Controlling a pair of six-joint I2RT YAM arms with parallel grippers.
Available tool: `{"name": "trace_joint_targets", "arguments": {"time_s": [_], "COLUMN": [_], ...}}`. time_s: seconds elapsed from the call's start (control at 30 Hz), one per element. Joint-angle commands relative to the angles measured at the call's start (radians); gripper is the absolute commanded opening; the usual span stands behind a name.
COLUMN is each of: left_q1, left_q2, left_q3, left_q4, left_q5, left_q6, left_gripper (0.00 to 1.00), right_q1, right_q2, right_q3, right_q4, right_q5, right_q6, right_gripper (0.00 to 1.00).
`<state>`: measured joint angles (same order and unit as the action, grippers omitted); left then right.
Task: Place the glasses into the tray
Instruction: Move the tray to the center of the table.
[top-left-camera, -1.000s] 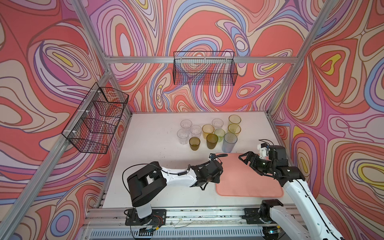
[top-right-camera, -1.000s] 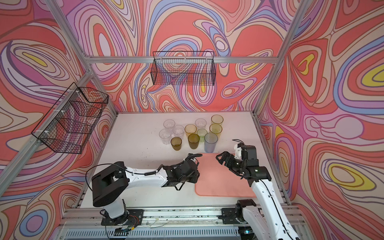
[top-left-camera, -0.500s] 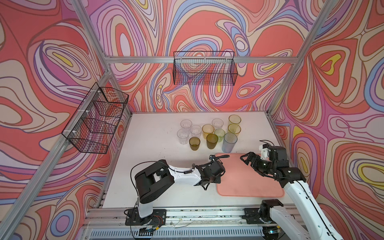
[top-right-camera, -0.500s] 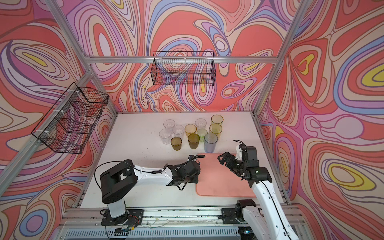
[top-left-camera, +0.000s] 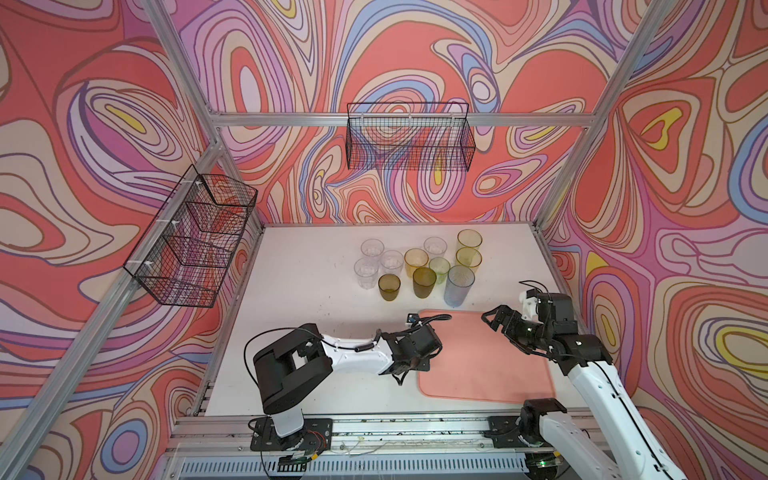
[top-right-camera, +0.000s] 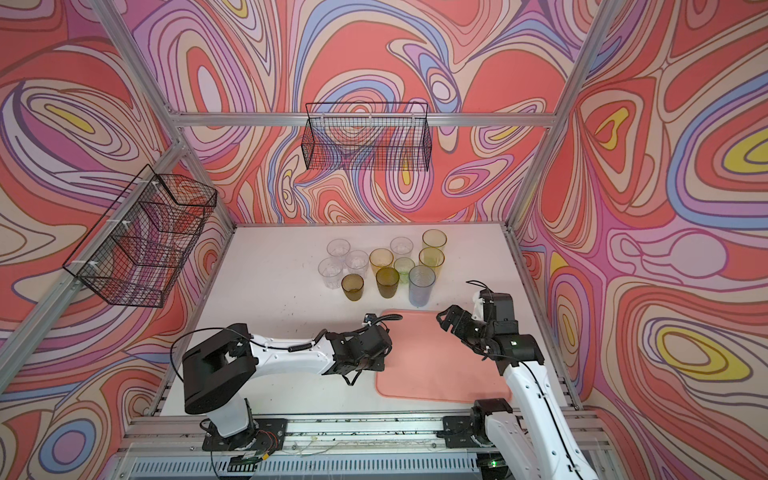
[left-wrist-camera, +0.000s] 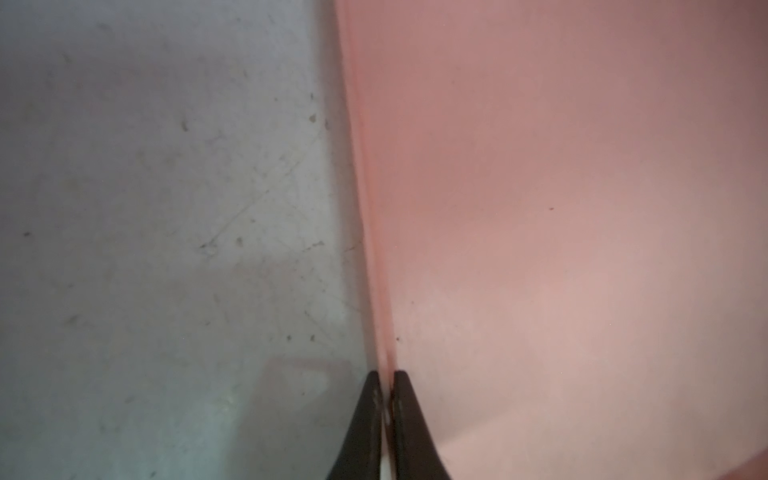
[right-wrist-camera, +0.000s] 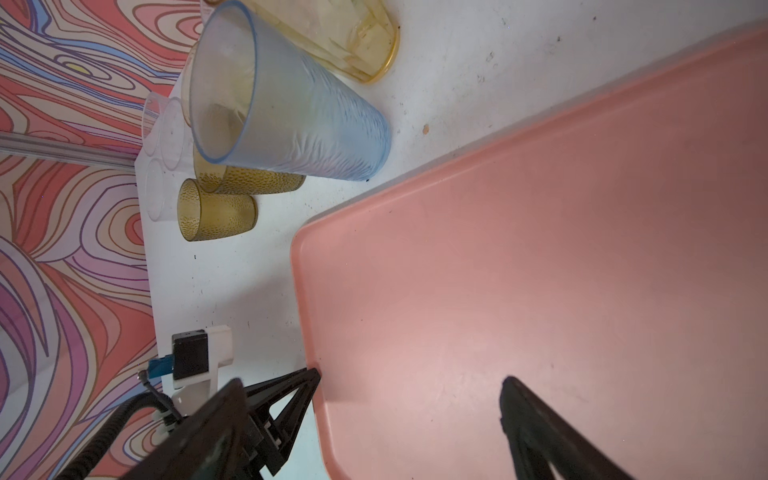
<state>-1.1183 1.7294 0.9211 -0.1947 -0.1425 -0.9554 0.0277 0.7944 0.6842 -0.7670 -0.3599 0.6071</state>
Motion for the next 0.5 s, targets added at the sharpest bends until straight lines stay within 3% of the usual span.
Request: {"name": "trace_joint_targets", "arguments": {"time_s": [0.0, 0.47], "left_q1": [0.002, 0.143], "left_q2": [-0.051, -0.277], "left_q3": [-0.056, -0.261], "left_q4": [-0.123, -0.209], "left_q5": [-0.048, -0.112], "left_q6": [-0.011, -0.016], "left_gripper": [0.10, 0.11], "right_q1": [0.003, 0.005], "right_q2": [-0.013, -0.015], "right_q3": [0.023, 0.012], "right_q4": [-0.011, -0.002], "right_q5": [0.017, 0.016], "right_q6": [-0.005, 0.000], "right_gripper": [0.98, 0.97]}}
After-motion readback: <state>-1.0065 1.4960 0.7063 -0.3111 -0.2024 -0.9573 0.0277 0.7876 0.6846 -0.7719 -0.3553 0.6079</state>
